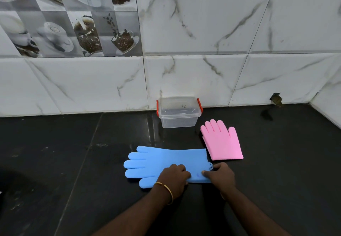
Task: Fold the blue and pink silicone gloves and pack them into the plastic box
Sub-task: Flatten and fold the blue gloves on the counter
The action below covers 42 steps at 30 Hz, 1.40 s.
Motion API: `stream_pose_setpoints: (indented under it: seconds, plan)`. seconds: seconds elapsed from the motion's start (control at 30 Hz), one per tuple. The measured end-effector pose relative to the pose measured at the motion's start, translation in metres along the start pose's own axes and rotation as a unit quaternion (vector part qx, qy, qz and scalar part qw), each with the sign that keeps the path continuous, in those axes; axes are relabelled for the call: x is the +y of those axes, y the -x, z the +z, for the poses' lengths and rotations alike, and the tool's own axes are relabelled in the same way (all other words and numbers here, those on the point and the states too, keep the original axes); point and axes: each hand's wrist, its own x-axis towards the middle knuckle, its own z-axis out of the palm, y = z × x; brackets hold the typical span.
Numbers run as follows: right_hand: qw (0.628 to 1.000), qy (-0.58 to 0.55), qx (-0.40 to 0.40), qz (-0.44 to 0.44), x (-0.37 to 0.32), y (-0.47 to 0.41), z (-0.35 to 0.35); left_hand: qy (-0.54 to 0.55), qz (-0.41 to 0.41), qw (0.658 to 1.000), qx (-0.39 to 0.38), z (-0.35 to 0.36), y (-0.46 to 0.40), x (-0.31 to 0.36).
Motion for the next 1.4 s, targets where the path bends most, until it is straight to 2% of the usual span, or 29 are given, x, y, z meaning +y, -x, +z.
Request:
stream_pose_setpoints:
  seconds: [0.13,0.23,0.33,0.4,0.43,0.5,0.53,0.57,0.6,0.67,0.77,0.83,1.03,1.1,1.17,1.23,1.3,1.4]
  plan:
    - [0.995,-0.076,-0.049,0.041,-0.005,0.0,0.0,-0.03,0.018,0.999,0.018,0.009,0.001,0.006]
    - [0.975,-0.181,-0.093,0.09,-0.012,0.005,0.001,-0.02,0.031,0.999,0.03,0.014,0.002,0.006]
    - [0.959,-0.25,-0.098,0.089,-0.022,0.013,0.003,0.062,0.005,0.997,0.042,0.01,0.004,0.003]
    - [0.955,-0.269,-0.101,0.079,-0.033,0.019,0.004,0.2,-0.051,0.977,0.047,0.0,0.003,0.004]
    - [0.956,-0.268,-0.099,0.059,-0.04,0.023,0.004,0.303,-0.096,0.947,0.047,-0.009,0.003,0.005]
    - [0.965,-0.245,-0.091,-0.011,-0.054,0.031,0.009,0.513,-0.202,0.834,0.02,-0.032,-0.001,0.005]
    - [0.971,-0.218,-0.084,-0.059,-0.061,0.036,0.012,0.588,-0.237,0.774,-0.002,-0.043,-0.002,0.002]
    - [0.974,-0.184,-0.075,-0.109,-0.067,0.042,0.016,0.637,-0.246,0.73,-0.016,-0.052,-0.004,-0.004]
    - [0.974,-0.15,-0.065,-0.156,-0.072,0.047,0.02,0.666,-0.246,0.703,-0.021,-0.06,-0.004,-0.011]
    - [0.966,-0.086,-0.05,-0.237,-0.081,0.057,0.032,0.687,-0.25,0.682,-0.014,-0.072,0.0,-0.027]
    - [0.947,-0.004,-0.045,-0.319,-0.089,0.069,0.05,0.684,-0.275,0.676,0.012,-0.076,0.007,-0.051]
    - [0.938,0.034,-0.06,-0.34,-0.09,0.075,0.062,0.671,-0.302,0.676,0.039,-0.07,0.011,-0.066]
    - [0.918,0.081,-0.174,-0.346,-0.078,0.078,0.086,0.593,-0.384,0.704,0.069,-0.033,0.022,-0.102]
    - [0.933,0.036,-0.142,-0.328,-0.07,0.077,0.091,0.578,-0.394,0.71,0.081,-0.023,0.026,-0.107]
    - [0.96,-0.012,-0.048,-0.275,-0.063,0.071,0.091,0.579,-0.397,0.706,0.089,-0.017,0.027,-0.107]
    - [0.982,-0.034,-0.006,-0.184,-0.063,0.061,0.088,0.564,-0.397,0.718,0.094,-0.014,0.026,-0.107]
    - [0.994,-0.06,-0.05,-0.076,-0.067,0.049,0.086,0.545,-0.401,0.73,0.1,-0.014,0.027,-0.107]
    - [0.983,-0.127,-0.129,0.022,-0.075,0.034,0.083,0.542,-0.398,0.732,0.106,-0.012,0.028,-0.106]
